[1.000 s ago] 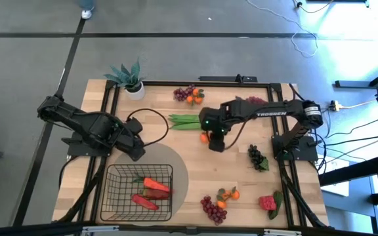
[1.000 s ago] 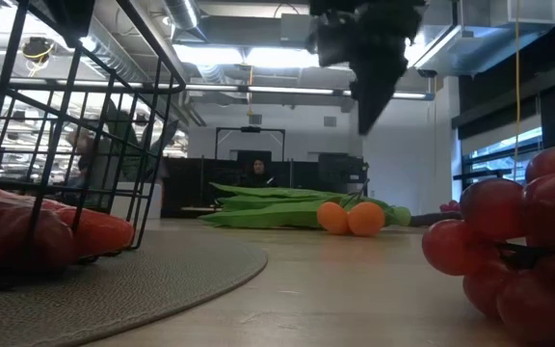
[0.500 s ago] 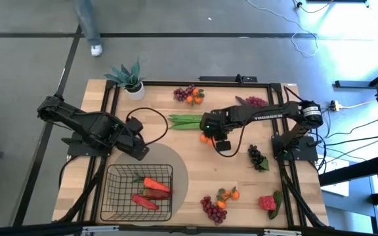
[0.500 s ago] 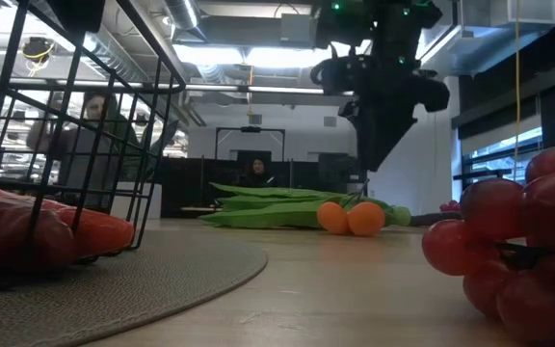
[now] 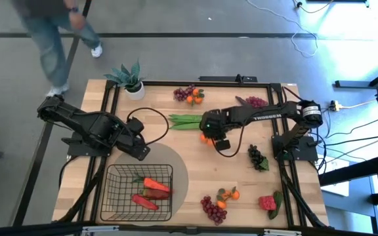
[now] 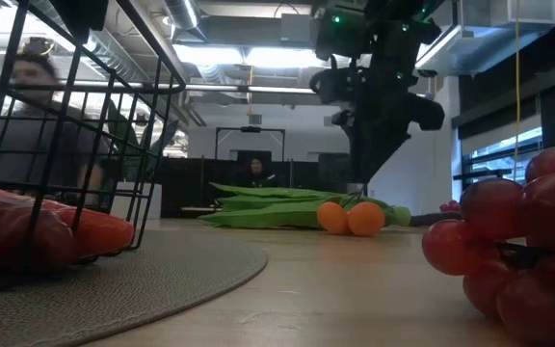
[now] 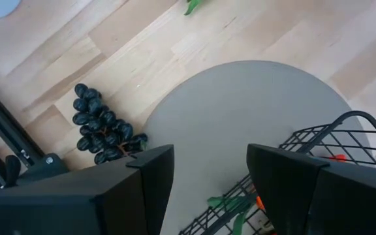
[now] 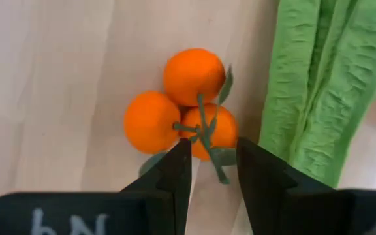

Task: Build produce basket
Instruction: Put the middle bunch of tangerines into the wire basket

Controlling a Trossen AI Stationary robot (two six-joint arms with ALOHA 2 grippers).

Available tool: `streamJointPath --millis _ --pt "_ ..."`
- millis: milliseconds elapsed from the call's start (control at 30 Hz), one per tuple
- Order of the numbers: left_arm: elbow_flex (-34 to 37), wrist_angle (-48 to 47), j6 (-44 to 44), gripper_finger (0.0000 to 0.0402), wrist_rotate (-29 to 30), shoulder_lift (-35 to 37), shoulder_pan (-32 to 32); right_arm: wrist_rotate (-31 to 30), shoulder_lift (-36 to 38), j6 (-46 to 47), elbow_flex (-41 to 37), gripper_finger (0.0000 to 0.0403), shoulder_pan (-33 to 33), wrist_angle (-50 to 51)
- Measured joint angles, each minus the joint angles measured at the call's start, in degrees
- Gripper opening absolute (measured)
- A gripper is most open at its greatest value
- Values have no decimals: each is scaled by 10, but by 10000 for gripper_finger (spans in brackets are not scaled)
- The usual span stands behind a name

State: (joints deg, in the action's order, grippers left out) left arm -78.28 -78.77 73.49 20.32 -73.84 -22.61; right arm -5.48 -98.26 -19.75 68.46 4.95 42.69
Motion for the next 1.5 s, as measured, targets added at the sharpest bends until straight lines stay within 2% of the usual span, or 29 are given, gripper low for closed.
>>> streamJointPath --millis 133,300,733,867,1100,1333,1500 --pt "0 0 0 181 0 0 0 7 0 0 -19 108 14 -27" --pt "0 0 0 181 0 0 0 64 0 1 -43 108 27 -54" --pt "0 0 1 181 0 0 0 68 0 10 -74 107 33 -109" --pt "0 0 14 181 0 0 0 71 0 17 -74 85 34 -109" --pt "0 0 14 181 0 0 0 72 0 17 -74 9 34 -108" --pt "0 0 14 181 0 0 0 73 0 62 -73 3 34 -106" --pt "0 0 15 181 0 0 0 83 0 100 -33 2 31 -59"
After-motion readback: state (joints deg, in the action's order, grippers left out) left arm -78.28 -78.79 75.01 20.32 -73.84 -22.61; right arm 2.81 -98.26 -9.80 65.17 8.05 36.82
